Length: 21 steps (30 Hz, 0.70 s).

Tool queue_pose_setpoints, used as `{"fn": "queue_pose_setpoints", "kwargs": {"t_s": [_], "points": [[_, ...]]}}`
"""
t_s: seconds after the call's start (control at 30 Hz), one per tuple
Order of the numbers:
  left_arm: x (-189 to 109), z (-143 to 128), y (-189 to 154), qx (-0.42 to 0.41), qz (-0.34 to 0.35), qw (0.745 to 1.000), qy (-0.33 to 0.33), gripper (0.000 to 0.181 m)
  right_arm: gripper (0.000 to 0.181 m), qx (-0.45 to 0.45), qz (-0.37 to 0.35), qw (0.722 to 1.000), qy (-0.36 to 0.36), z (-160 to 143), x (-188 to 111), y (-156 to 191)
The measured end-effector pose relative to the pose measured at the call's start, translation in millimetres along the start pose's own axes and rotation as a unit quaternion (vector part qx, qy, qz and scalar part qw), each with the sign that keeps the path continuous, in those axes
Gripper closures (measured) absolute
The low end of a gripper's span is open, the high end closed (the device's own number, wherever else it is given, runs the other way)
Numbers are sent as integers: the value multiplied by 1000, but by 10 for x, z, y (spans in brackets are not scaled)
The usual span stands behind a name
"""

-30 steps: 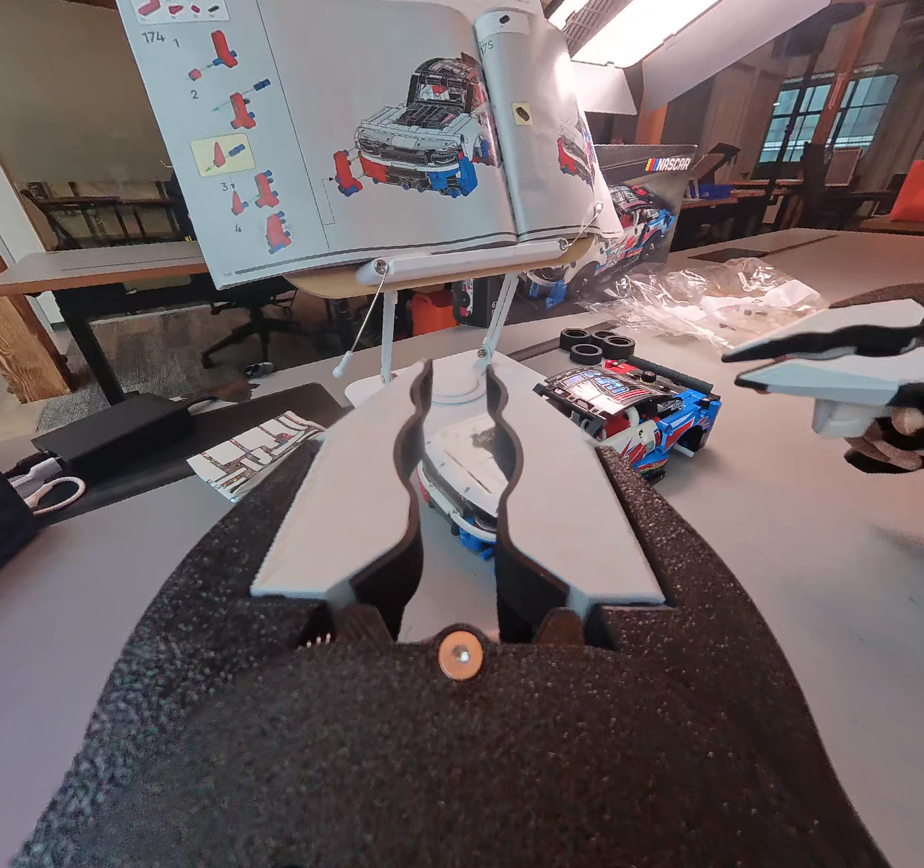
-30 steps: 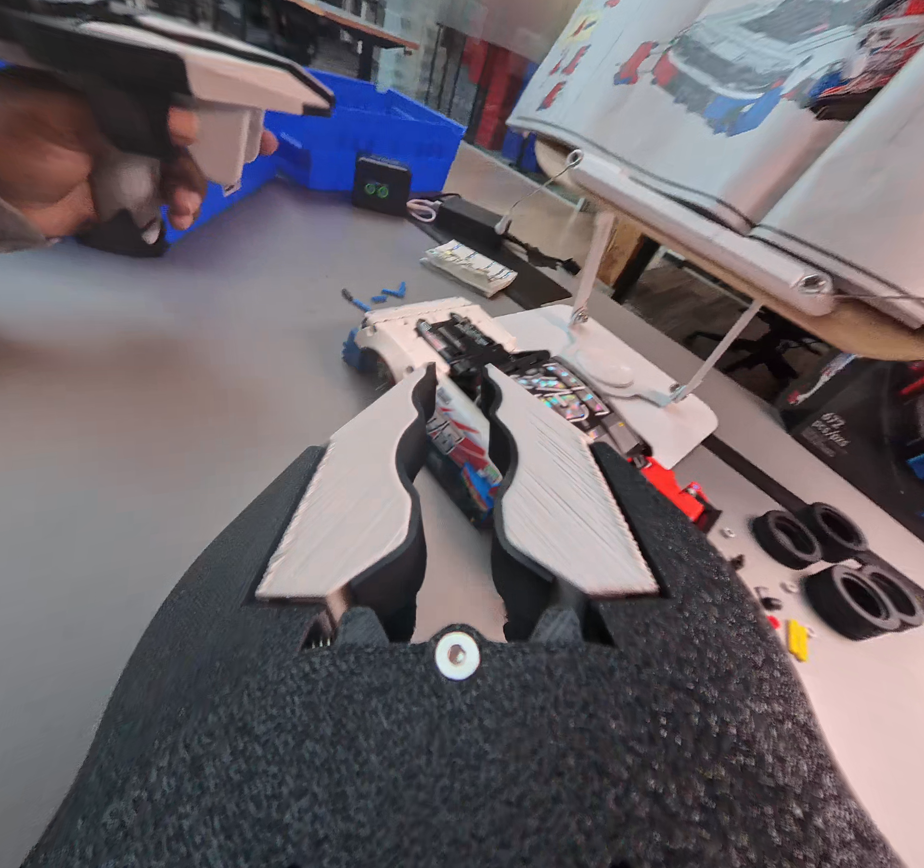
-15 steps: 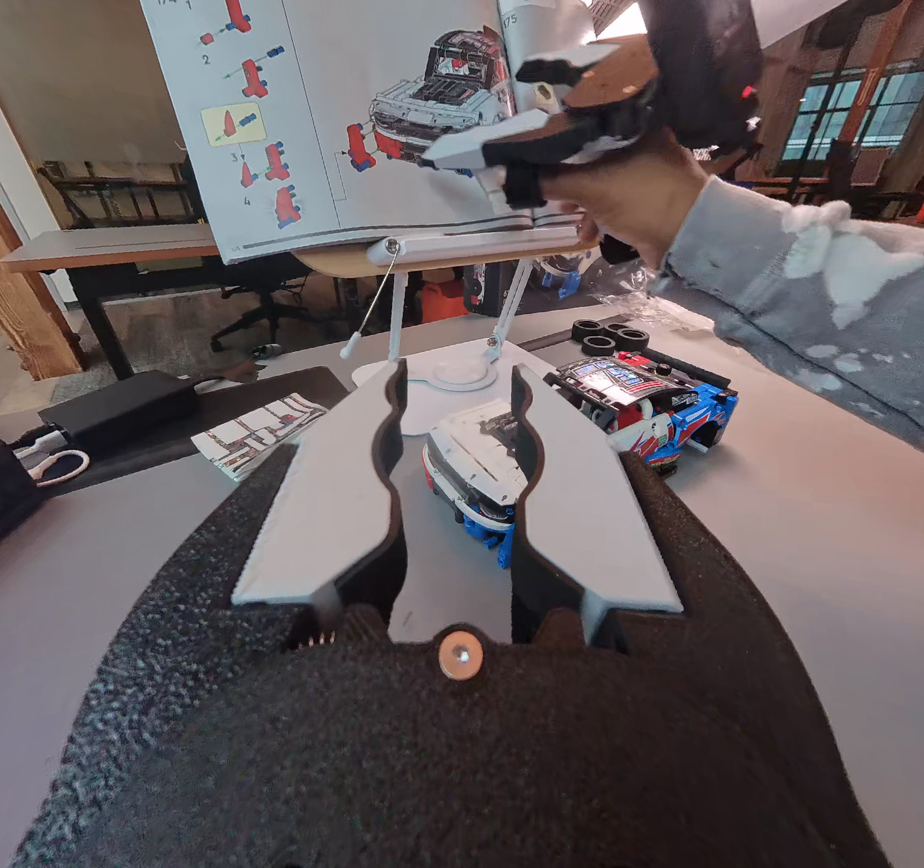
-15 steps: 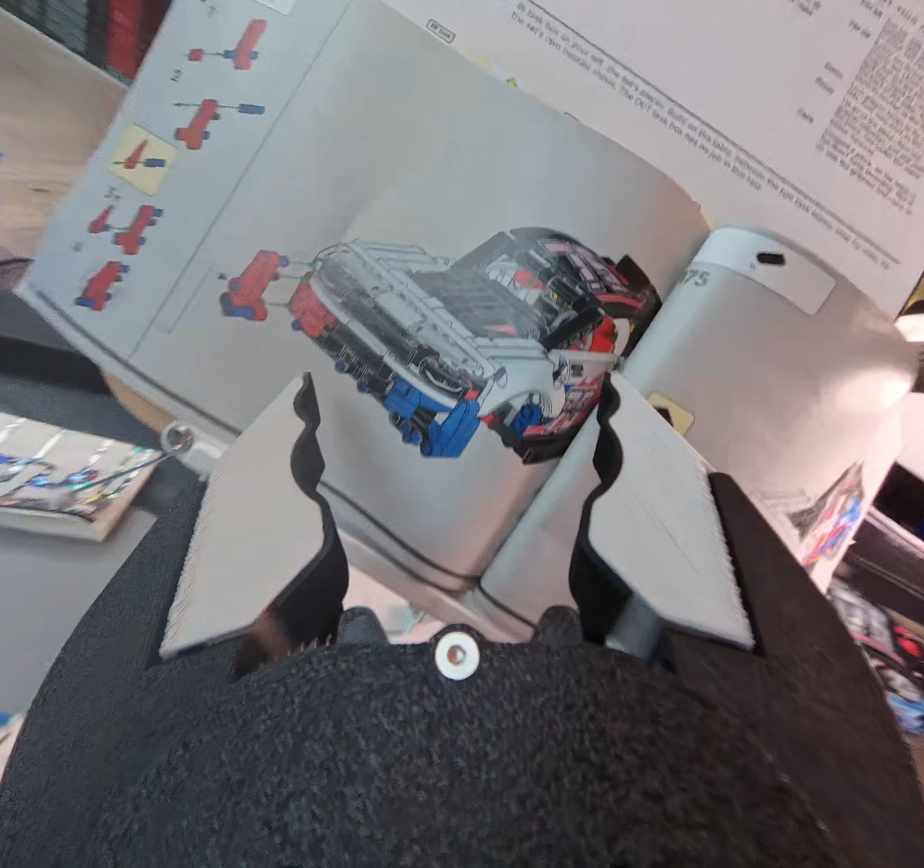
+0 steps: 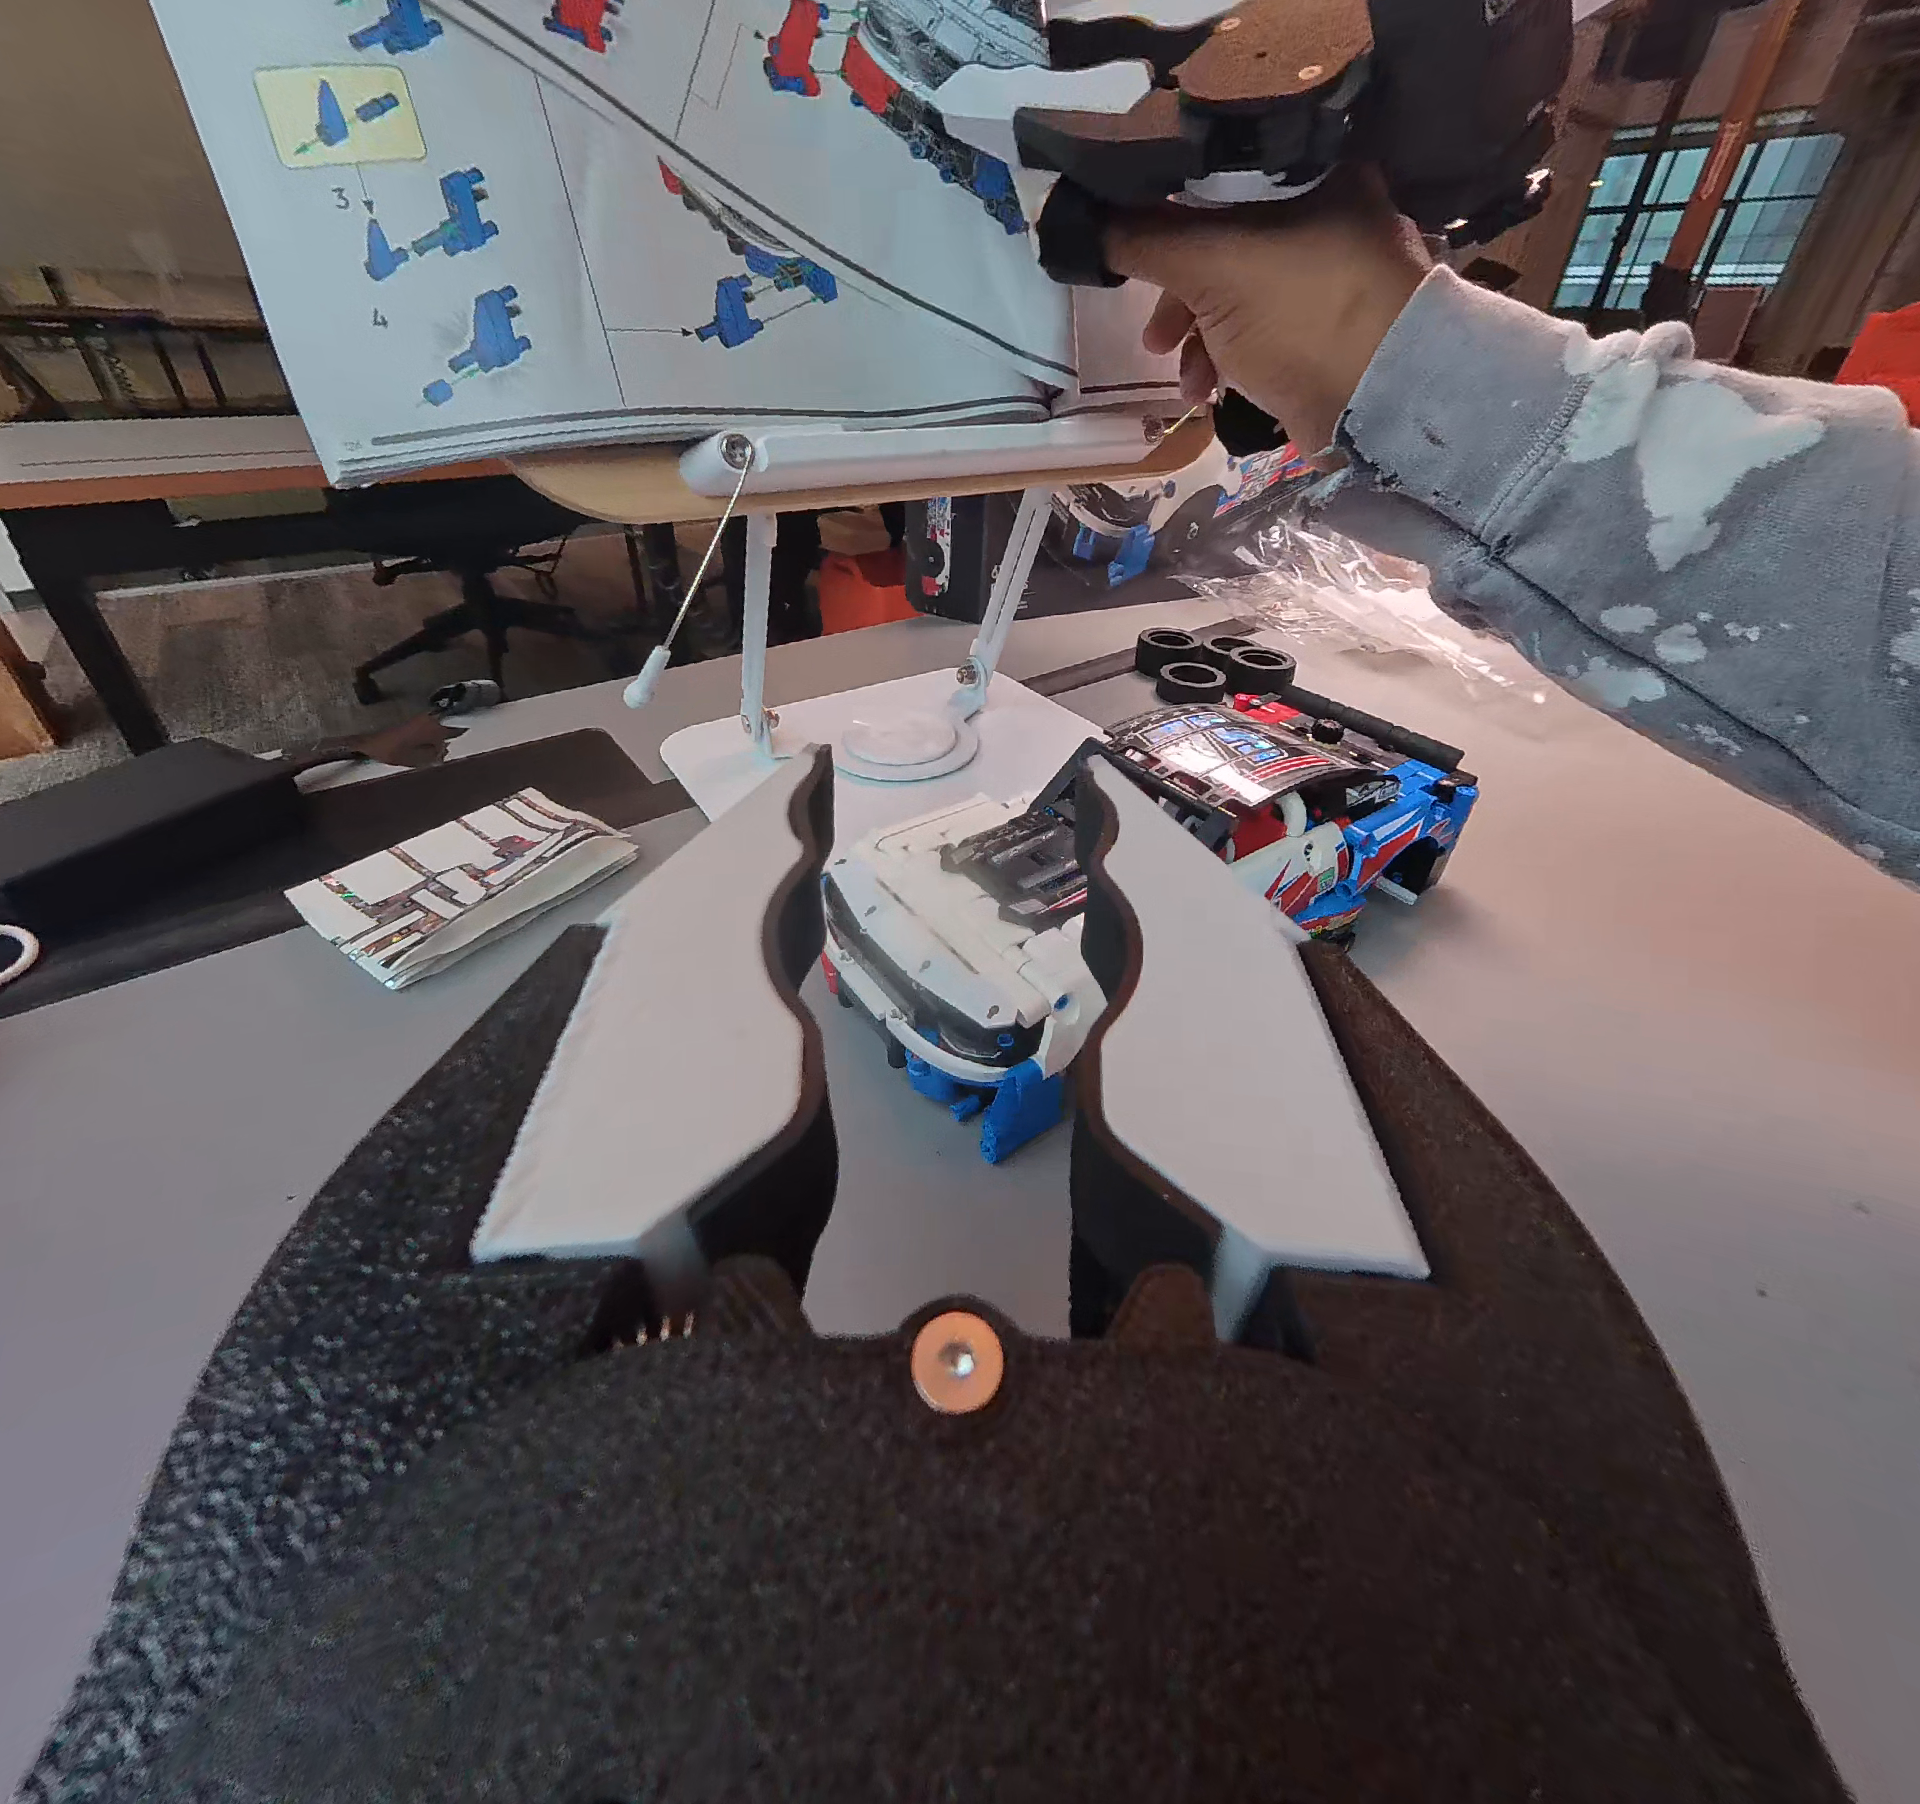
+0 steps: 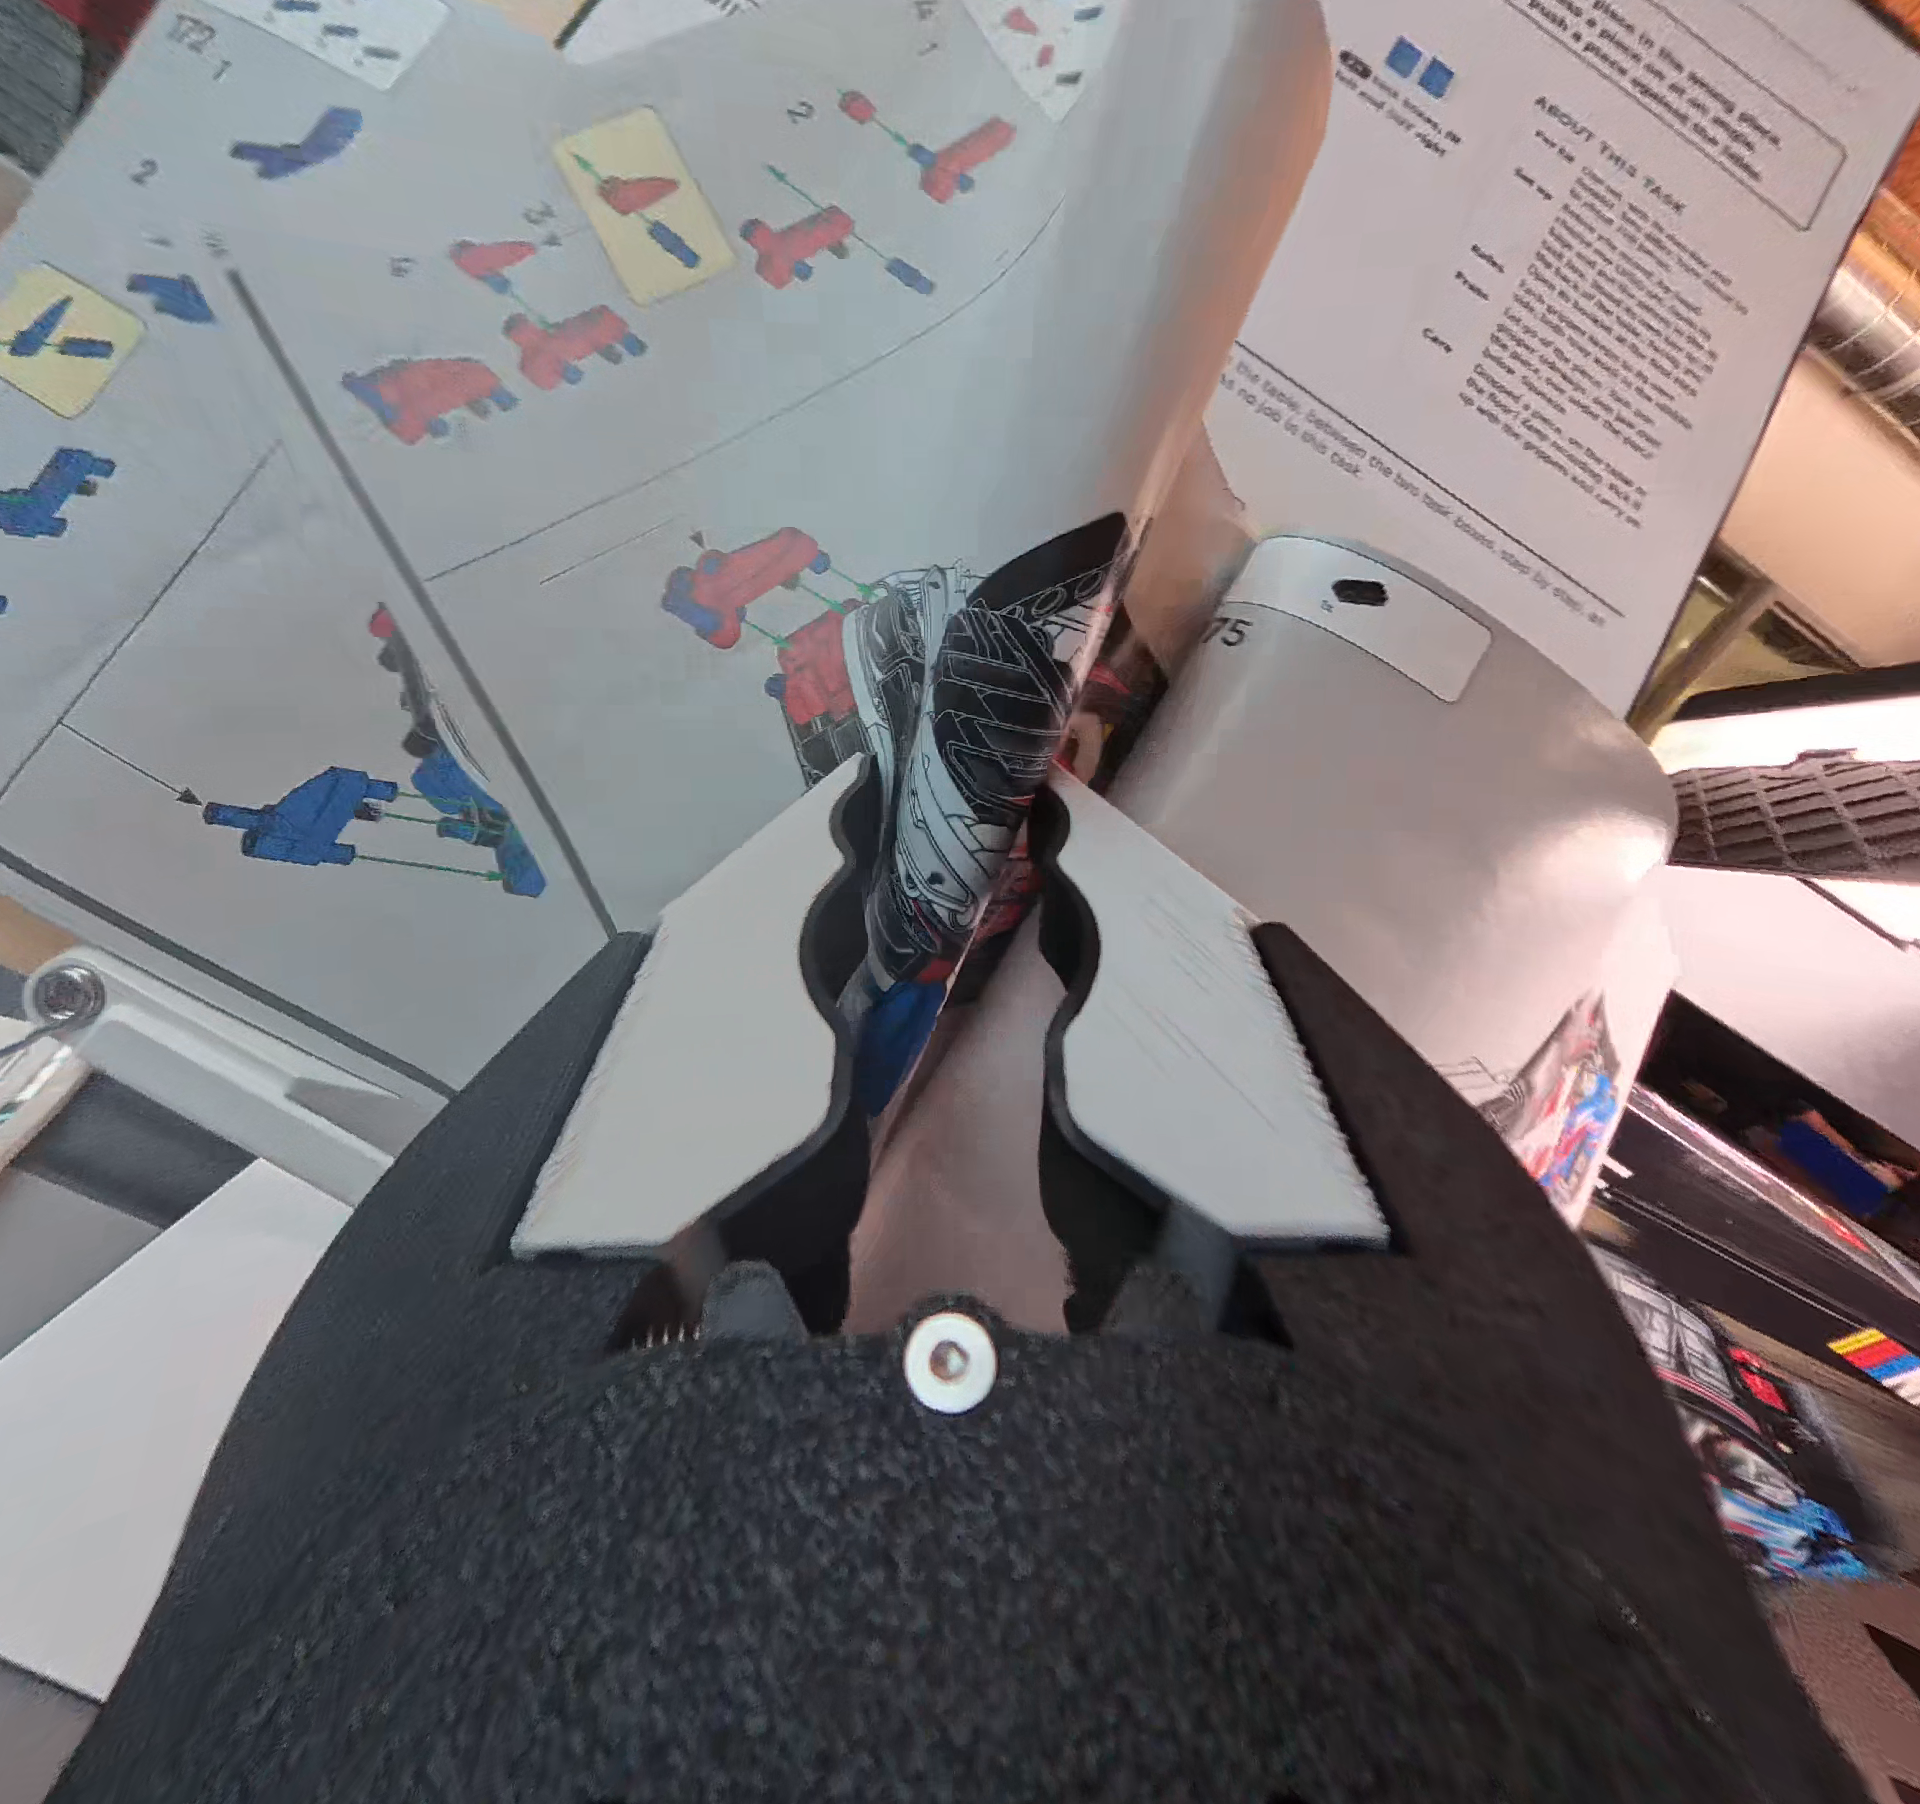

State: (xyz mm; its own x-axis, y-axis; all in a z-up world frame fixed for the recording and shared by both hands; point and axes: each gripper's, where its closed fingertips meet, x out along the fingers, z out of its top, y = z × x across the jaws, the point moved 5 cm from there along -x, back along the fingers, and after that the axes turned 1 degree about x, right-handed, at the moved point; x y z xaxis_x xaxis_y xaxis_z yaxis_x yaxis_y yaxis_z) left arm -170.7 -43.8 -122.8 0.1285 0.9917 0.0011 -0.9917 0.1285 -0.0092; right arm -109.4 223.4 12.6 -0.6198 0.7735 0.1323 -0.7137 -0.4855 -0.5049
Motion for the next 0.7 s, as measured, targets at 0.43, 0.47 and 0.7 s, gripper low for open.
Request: {"fn": "queue_pose_setpoints", "kwargs": {"t_s": [0.43, 0.47, 0.7], "points": [[1032, 693, -101, -98, -101, 990, -17, 112, 168, 236, 103, 966, -40, -311, -321, -640], [1194, 731, -98, -94, -102, 990, -13, 111, 168, 250, 104, 962, -37, -348, -325, -682], [2174, 871, -181, -98, -125, 987, 12, 114, 169, 284, 125, 950, -21, -539, -368, -821]]}}
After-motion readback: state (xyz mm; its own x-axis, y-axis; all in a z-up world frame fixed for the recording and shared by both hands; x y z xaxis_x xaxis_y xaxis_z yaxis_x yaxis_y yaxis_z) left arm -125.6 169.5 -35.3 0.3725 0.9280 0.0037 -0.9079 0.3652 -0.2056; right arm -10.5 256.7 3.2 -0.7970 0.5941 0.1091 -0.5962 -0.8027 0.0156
